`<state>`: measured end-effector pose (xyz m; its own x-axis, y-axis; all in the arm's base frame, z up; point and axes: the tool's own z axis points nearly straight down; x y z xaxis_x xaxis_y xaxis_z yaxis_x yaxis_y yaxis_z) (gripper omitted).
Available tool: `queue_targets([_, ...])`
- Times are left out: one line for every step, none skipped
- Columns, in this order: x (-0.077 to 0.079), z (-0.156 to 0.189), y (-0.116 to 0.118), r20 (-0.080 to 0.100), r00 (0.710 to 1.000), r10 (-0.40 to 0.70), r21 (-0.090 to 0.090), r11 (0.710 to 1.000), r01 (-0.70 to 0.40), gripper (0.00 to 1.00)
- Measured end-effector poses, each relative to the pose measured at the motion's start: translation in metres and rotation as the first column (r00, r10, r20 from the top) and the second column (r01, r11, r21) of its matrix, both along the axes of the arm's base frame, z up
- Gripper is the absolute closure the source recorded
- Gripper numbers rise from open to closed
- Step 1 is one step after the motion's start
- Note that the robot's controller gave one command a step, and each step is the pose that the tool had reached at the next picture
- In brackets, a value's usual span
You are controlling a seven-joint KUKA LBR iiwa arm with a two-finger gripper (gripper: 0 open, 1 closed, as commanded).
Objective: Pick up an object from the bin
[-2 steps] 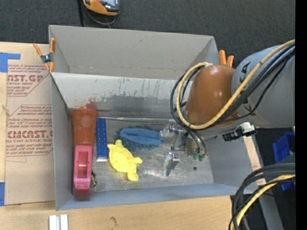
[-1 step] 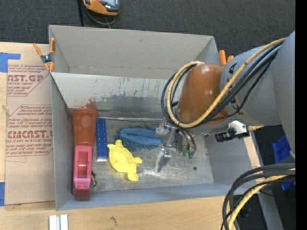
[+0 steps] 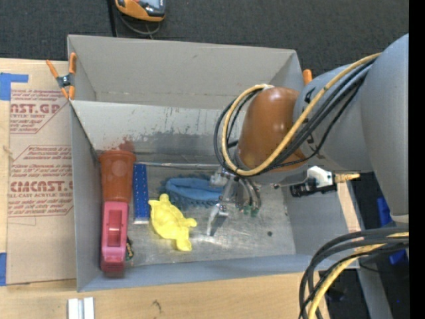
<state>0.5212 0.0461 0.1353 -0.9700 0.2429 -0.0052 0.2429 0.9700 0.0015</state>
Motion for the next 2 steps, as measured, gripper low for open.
queue_targets([0.004, 0.013, -0.031, -0.008, 1.000, -0.016, 0.000, 1.000, 0.016, 0.00])
queue_targets([0.033, -0.018, -0.011, 0.007, 0.998, 0.060, -0.004, 0.998, -0.060, 0.00])
